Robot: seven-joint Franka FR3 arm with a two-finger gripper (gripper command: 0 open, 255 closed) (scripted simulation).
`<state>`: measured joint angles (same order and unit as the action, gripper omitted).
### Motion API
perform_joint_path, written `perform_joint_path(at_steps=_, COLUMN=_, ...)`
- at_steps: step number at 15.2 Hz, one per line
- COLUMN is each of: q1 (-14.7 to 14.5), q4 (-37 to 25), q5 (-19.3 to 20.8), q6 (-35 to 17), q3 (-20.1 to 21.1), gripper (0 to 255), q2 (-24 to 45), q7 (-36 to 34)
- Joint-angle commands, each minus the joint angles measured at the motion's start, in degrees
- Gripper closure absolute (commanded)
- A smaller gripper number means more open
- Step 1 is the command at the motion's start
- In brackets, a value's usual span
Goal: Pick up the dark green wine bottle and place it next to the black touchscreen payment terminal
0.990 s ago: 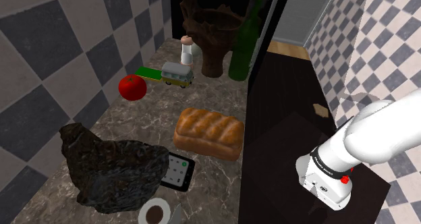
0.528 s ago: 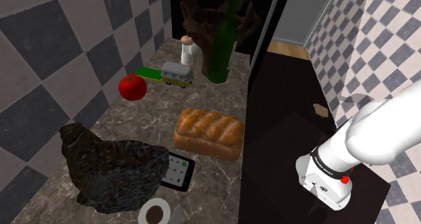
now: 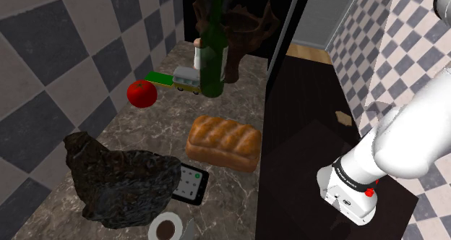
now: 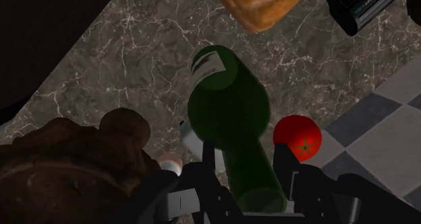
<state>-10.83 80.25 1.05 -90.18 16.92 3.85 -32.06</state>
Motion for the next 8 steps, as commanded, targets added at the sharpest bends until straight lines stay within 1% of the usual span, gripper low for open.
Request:
perform_joint_path(at_steps=1, q1=-1.84, q4=-6.05, q5=1.82, q6=1.6, q3=1.35, gripper=255, q2=4.64, q7=-2.89)
perform_joint_path(at_steps=3, q1=-4.1, q4=-11.85, q5=3.72, q6=3.27, q3=2.37, gripper=255, q2=9.04, q7=-5.53)
perform_joint_path(at_steps=5, q1=-6.85, q4=-18.91, q5=5.92, q6=5.57, q3=3.15, gripper=255, q2=14.11, q7=-7.99)
perform_joint_path(at_steps=7, q1=-10.41, q4=-28.25, q5=8.49, q6=8.95, q3=3.53, gripper=255, q2=20.35, q7=-10.11)
perform_joint_path(at_steps=8, q1=-12.76, q4=-34.72, q5=10.02, q6=11.47, q3=3.46, gripper=255, q2=24.38, q7=-10.93)
